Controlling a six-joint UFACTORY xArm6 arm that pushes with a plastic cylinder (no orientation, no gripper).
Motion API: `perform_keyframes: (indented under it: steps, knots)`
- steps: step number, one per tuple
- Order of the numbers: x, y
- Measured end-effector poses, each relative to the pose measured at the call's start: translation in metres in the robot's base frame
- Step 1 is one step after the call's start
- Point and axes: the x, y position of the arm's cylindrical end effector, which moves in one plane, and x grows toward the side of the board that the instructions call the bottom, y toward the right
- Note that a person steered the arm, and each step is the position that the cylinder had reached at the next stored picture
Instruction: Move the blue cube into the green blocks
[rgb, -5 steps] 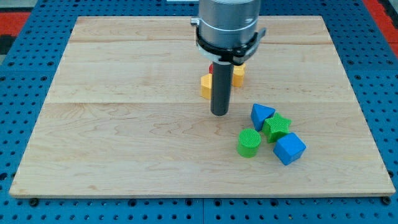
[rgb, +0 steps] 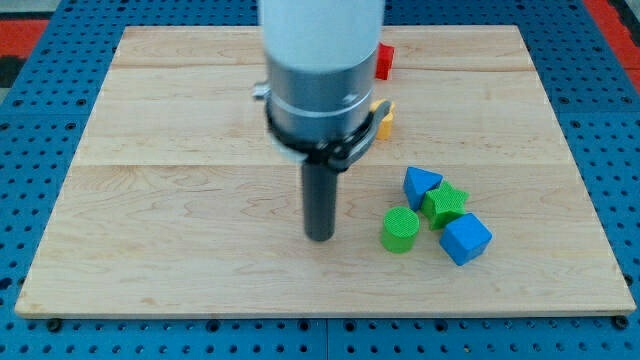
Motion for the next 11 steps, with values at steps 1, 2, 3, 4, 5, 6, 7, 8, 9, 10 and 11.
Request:
perform_keyframes:
  steps: [1, 2, 3, 4, 5, 6, 7, 8, 9, 10, 11]
  knots:
    - [0.054, 0.029]
    - [0.07, 0.075]
    - [0.07, 0.144]
    - [0.065, 0.2]
    - [0.041, 0.22]
    - [0.036, 0.217]
    - [0.02, 0.184]
    - [0.014, 0.149]
    - [0.013, 0.112]
    - [-0.004, 0.102]
    - [-0.025, 0.098]
